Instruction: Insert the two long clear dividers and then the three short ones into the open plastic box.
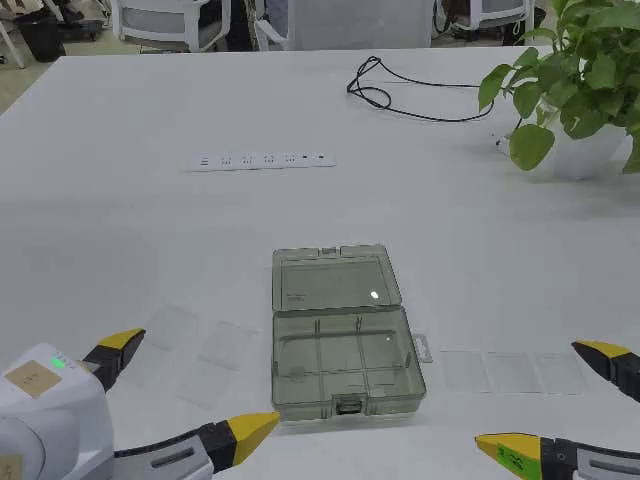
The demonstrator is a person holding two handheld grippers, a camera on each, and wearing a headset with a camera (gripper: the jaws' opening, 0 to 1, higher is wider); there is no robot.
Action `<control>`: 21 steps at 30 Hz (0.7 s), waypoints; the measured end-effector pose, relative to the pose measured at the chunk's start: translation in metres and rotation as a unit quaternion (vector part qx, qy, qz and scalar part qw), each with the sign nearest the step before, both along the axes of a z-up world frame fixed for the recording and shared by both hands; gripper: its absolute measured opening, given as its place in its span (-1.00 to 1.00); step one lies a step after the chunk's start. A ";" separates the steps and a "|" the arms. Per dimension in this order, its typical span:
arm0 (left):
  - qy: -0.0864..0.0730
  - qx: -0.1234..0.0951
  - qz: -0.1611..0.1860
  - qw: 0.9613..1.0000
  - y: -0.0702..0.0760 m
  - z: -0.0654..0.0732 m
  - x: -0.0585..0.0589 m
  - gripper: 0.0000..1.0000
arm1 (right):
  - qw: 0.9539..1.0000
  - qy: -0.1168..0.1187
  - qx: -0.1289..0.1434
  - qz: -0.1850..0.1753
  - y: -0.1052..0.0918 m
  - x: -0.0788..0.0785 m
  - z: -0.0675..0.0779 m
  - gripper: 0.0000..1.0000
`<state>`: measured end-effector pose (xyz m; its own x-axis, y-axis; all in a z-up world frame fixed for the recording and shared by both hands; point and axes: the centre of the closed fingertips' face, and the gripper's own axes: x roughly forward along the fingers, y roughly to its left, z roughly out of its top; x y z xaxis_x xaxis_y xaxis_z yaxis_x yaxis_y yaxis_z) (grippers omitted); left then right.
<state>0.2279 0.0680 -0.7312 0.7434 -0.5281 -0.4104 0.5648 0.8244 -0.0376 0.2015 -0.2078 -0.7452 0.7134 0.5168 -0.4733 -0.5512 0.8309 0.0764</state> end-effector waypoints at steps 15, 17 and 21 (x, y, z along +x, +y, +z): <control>0.001 -0.001 0.006 1.000 0.003 -0.001 -0.002 1.00 | 1.000 0.004 0.000 0.006 0.004 -0.001 -0.002 1.00; 0.001 0.000 0.006 1.000 0.004 -0.001 -0.002 1.00 | 1.000 0.004 0.000 0.008 0.005 -0.001 -0.002 1.00; 0.001 0.004 0.003 1.000 0.004 -0.001 -0.003 1.00 | 1.000 0.003 0.001 0.011 0.006 -0.001 -0.001 1.00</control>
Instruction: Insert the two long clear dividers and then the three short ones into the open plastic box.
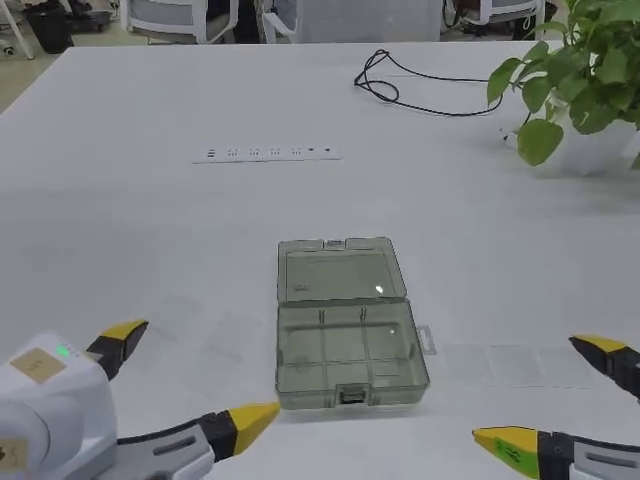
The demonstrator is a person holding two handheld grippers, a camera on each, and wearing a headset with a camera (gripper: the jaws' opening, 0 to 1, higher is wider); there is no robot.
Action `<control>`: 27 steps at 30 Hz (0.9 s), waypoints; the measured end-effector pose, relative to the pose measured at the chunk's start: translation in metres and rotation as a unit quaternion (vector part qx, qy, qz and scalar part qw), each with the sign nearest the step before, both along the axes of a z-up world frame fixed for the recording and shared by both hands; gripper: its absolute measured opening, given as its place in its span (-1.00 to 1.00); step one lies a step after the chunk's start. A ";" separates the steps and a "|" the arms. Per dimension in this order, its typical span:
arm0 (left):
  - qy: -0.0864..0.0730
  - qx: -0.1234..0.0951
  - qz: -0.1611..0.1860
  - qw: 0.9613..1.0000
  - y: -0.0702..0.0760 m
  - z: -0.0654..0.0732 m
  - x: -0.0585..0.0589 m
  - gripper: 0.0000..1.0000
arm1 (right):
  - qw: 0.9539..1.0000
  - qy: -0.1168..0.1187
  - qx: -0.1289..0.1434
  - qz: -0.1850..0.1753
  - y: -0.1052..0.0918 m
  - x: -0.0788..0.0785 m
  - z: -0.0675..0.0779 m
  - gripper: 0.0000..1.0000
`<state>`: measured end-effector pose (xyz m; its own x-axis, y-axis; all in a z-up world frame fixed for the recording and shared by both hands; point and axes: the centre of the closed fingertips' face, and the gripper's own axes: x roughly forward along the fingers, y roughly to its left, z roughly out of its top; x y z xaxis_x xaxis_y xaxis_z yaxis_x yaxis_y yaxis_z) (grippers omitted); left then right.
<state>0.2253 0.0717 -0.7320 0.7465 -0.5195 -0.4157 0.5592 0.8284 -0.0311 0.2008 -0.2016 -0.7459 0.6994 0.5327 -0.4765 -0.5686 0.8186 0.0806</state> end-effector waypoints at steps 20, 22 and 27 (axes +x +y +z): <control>0.004 0.000 0.006 1.000 0.002 -0.002 -0.003 1.00 | 1.000 0.002 -0.005 0.007 0.004 -0.001 0.003 1.00; 0.007 0.000 0.007 1.000 0.003 -0.003 -0.003 1.00 | 1.000 0.002 -0.004 0.008 0.005 -0.001 0.003 1.00; 0.010 0.002 0.010 1.000 0.004 -0.006 -0.004 1.00 | 1.000 0.003 -0.004 0.011 0.005 0.002 0.003 1.00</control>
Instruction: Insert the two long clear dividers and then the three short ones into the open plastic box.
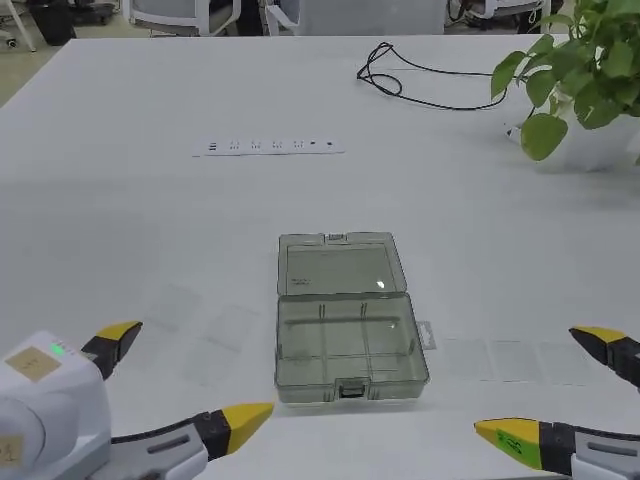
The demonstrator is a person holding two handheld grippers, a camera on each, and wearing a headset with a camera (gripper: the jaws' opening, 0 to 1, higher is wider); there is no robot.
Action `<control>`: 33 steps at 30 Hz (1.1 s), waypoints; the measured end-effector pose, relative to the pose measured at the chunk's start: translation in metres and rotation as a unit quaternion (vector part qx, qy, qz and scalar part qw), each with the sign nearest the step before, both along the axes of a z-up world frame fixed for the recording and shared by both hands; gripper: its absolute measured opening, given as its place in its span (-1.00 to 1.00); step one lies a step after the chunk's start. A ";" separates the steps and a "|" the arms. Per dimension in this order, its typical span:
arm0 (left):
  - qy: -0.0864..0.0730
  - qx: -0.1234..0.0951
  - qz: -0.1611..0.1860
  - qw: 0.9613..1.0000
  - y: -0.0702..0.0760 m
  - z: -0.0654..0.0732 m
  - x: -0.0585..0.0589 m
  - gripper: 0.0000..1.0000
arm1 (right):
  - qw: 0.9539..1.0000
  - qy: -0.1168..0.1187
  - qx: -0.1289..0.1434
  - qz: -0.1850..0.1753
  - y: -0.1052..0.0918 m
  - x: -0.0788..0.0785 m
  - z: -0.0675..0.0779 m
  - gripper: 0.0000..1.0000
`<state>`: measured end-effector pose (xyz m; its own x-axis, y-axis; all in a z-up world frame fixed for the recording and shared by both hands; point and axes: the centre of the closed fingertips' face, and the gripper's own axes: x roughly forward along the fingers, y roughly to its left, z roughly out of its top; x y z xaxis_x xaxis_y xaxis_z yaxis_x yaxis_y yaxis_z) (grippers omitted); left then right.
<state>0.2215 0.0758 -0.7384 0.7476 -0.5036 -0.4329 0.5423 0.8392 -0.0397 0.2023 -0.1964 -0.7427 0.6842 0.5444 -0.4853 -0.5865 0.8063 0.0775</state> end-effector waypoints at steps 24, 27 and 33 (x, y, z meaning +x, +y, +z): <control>0.021 0.006 -0.008 1.000 0.003 -0.010 0.005 1.00 | 1.000 0.004 0.006 -0.004 -0.003 -0.003 -0.004 1.00; 0.023 0.005 -0.009 1.000 0.004 -0.010 0.006 1.00 | 1.000 0.005 0.007 -0.004 -0.003 -0.003 -0.005 1.00; 0.026 0.009 -0.013 1.000 0.003 -0.011 0.007 1.00 | 1.000 0.007 0.008 -0.007 -0.008 -0.001 -0.010 1.00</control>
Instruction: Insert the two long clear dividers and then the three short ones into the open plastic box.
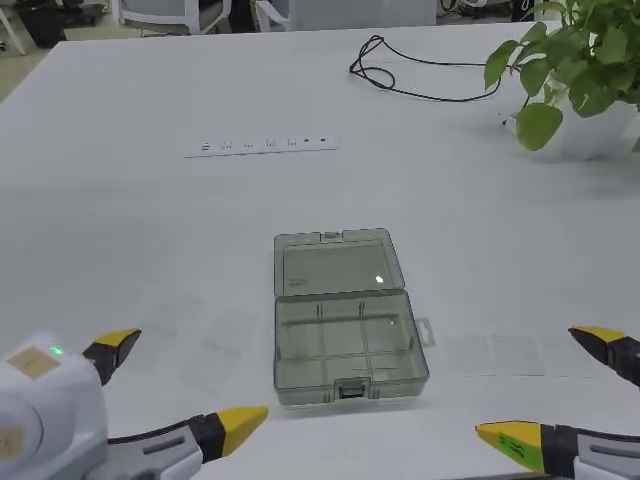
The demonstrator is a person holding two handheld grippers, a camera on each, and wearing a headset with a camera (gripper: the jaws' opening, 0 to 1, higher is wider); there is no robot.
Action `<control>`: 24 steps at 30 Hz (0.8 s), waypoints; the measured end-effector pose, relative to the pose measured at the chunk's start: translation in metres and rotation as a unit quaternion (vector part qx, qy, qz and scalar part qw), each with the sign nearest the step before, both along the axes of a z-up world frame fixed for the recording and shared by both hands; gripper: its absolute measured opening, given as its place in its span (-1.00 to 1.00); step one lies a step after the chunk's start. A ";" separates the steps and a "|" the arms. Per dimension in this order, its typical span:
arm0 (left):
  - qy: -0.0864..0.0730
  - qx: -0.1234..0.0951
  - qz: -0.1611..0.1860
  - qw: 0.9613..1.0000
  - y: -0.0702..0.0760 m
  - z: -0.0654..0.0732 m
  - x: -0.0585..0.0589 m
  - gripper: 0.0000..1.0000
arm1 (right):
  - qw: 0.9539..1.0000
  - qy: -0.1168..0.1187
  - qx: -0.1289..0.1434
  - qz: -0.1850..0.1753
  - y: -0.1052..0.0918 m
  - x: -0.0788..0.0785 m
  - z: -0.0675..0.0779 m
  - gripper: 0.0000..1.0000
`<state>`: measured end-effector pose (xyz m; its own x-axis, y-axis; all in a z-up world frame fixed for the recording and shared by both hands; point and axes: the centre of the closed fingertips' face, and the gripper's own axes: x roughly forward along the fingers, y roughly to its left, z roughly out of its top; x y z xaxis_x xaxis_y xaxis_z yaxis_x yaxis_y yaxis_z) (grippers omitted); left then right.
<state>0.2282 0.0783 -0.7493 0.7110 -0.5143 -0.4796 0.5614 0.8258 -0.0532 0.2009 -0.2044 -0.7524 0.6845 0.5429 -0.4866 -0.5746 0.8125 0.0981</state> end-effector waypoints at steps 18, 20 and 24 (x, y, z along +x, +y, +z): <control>0.078 0.048 -0.038 0.995 0.007 -0.023 0.009 0.95 | 1.000 0.006 0.006 -0.001 -0.006 0.002 -0.007 1.00; 0.096 0.061 -0.047 0.992 0.008 -0.029 0.010 0.92 | 1.000 0.008 0.008 -0.003 -0.007 0.002 -0.008 1.00; 0.120 0.070 -0.050 0.989 0.009 -0.038 0.016 0.92 | 1.000 0.010 0.010 -0.005 -0.007 0.001 -0.010 1.00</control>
<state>0.2443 0.0871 -0.7870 0.5170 -0.4937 -0.6993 0.6262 0.7751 -0.0843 0.2022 -0.2114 -0.7625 0.6796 0.5460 -0.4899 -0.5643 0.8158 0.1264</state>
